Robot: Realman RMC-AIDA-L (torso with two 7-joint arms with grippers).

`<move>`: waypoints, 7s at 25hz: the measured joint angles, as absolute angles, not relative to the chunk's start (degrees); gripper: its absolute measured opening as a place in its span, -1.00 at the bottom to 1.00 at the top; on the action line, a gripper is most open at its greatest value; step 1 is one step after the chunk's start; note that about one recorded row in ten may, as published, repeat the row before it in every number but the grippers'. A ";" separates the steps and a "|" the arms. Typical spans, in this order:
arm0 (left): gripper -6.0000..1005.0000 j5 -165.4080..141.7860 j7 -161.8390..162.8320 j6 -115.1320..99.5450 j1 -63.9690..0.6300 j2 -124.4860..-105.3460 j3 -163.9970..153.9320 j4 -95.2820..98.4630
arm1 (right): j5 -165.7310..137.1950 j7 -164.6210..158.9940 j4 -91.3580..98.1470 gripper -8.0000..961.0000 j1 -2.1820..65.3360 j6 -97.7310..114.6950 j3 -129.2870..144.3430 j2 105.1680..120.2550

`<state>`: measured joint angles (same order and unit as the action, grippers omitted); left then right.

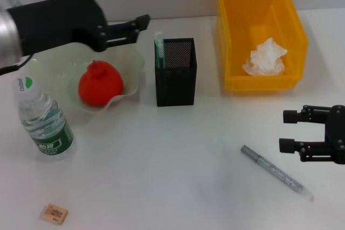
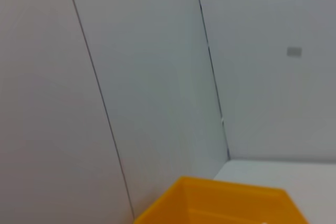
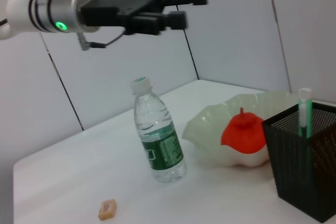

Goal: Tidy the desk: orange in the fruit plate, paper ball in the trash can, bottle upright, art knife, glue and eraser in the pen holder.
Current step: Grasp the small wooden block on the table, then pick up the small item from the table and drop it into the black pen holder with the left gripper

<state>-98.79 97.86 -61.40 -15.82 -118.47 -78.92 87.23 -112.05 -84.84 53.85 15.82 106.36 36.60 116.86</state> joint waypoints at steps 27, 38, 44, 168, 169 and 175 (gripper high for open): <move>0.62 -89.18 101.10 -85.62 -2.45 -118.27 -64.09 88.30 | -111.85 -86.14 55.64 0.58 17.81 105.65 34.14 116.99; 0.62 -94.26 100.51 -89.31 -1.69 -118.37 -64.53 87.64 | -111.93 -83.61 55.73 0.58 18.65 109.50 34.72 117.64; 0.62 -97.29 100.45 -94.97 -1.47 -118.38 -64.52 87.38 | -112.26 -83.46 55.79 0.58 19.41 109.77 35.90 118.02; 0.16 -161.46 154.51 -95.59 -15.83 -118.83 -104.59 96.42 | -113.03 -79.45 50.54 0.58 24.35 98.78 36.00 117.78; 0.15 -161.46 154.51 -95.59 -15.83 -118.83 -104.59 96.42 | -113.03 -79.45 50.54 0.58 24.35 98.78 36.00 117.78; 0.02 -161.92 154.88 -95.59 -16.22 -118.83 -104.59 96.42 | -112.97 -79.21 50.54 0.58 24.35 98.71 36.03 117.78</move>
<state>-161.92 154.88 -95.59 -16.22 -118.83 -104.59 96.42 -112.97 -79.21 50.54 24.35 98.71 36.03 117.78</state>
